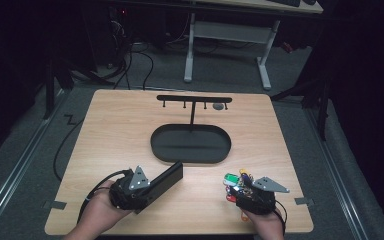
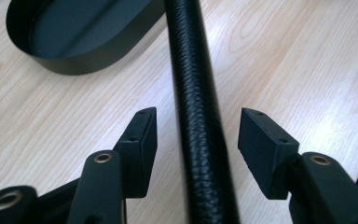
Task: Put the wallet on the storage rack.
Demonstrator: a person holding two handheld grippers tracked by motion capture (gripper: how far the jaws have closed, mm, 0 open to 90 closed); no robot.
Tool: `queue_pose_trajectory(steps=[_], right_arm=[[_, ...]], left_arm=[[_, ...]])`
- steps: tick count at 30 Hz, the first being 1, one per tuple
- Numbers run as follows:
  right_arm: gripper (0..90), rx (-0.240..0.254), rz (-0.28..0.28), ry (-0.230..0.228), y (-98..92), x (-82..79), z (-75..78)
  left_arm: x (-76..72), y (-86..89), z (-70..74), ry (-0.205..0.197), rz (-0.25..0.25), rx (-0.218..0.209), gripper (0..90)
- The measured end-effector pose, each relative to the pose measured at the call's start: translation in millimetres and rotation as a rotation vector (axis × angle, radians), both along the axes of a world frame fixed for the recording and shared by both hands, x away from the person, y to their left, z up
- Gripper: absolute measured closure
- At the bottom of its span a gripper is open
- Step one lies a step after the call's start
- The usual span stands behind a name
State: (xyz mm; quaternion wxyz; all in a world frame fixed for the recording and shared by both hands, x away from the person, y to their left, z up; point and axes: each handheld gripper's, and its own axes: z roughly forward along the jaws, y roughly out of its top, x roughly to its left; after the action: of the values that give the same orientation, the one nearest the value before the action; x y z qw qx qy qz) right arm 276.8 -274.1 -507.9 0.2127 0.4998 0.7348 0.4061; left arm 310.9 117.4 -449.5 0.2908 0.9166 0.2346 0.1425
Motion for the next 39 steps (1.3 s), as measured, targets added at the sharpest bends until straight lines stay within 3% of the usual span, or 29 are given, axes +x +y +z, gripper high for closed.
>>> queue_pose_trajectory(steps=[7, 11, 14, 19, 22, 33, 37, 38, 39], right_arm=[[35.0, 0.005, 0.005, 0.000, -0.1, 0.1, -0.1], [35.0, 0.008, 0.011, 0.003, 0.6, 0.1, -0.3], [35.0, 0.010, 0.009, 0.000, 0.1, -0.1, -0.1], [35.0, 0.011, 0.005, 0.003, -0.3, 0.2, -0.7], [35.0, 0.008, 0.007, 0.001, 0.0, 0.1, -0.5], [35.0, 0.010, 0.004, 0.001, -1.0, -0.4, -0.2], [35.0, 0.010, 0.003, -0.002, -1.7, -0.6, -0.2], [35.1, 0.012, 0.001, -0.002, -1.8, -0.5, -0.3], [35.1, 0.012, 0.001, -0.002, -1.8, -0.5, -0.3]], left_arm=[[8.9, -7.1, 6.9, 0.072, -0.003, 0.041, 48.9], [11.6, -12.2, 12.5, 0.083, -0.004, 0.032, 55.2], [13.8, -15.0, 11.8, 0.092, 0.004, 0.033, 66.1], [18.1, -12.9, 10.5, 0.128, -0.001, 0.016, 70.2], [22.5, -12.9, 11.9, 0.145, -0.010, 0.038, 71.5], [26.8, -16.1, 13.7, 0.153, 0.002, 0.076, 74.6], [26.1, -17.5, 16.2, 0.125, -0.027, 0.096, 76.0], [24.0, -18.4, 19.4, 0.076, -0.047, 0.107, 76.1], [24.0, -18.4, 19.4, 0.076, -0.047, 0.107, 76.2]])
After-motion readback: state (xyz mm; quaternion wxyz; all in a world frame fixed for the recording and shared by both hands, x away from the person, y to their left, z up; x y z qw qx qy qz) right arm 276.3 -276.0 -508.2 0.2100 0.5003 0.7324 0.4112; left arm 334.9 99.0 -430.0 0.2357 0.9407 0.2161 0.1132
